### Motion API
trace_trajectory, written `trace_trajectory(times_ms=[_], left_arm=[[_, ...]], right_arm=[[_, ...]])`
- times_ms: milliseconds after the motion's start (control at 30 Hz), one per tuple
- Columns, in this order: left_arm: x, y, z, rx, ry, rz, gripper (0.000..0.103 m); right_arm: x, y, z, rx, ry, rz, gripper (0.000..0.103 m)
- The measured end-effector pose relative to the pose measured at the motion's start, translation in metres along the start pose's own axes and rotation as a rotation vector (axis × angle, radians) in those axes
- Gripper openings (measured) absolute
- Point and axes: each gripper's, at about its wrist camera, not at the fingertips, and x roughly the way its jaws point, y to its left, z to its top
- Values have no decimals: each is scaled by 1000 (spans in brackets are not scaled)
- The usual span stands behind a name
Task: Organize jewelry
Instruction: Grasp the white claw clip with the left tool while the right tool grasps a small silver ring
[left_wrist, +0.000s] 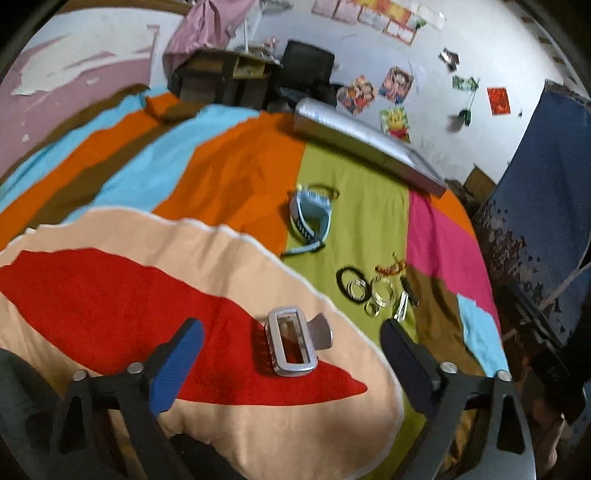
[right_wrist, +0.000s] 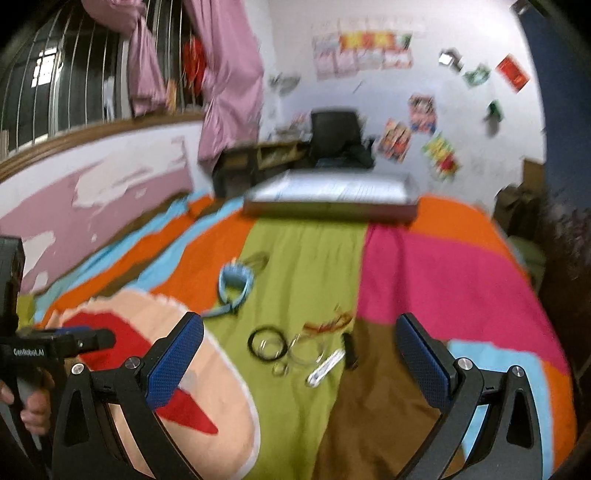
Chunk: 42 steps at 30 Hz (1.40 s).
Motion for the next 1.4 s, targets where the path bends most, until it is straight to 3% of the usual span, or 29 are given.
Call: trace_trajectory(times_ms=[67, 200, 267, 333, 533, 700, 767, 900, 1033, 1400], left_arm=[[11, -2, -2, 15, 34, -1, 83], [28, -8, -5, 53, 84, -14, 74], [35, -11, -6, 76, 104, -14, 69], [42, -13, -9, 97, 128, -12, 64], [60, -14, -13, 100, 181, -11, 54], [76, -11, -10, 64, 216, -39, 48], [81, -8, -9, 35, 226, -47, 43], [83, -3, -7, -8, 223, -68, 43], [82, -5, -9, -6, 215, -71, 43], [65, -11, -6, 3, 136, -140, 43]], right_arm=[[20, 0, -10, -11, 62, 34, 97], [63, 1, -33, -45, 197, 91, 69], [78, 0, -39, -47, 250, 118, 65], [96, 3, -45, -66, 303, 153, 54], [128, 11, -56, -109, 391, 184, 42], [152, 11, -61, -97, 443, 170, 42], [160, 11, -63, -85, 449, 169, 36], [166, 14, -65, -77, 446, 166, 34], [167, 14, -68, -62, 437, 163, 18], [147, 6, -60, -16, 355, 197, 18]])
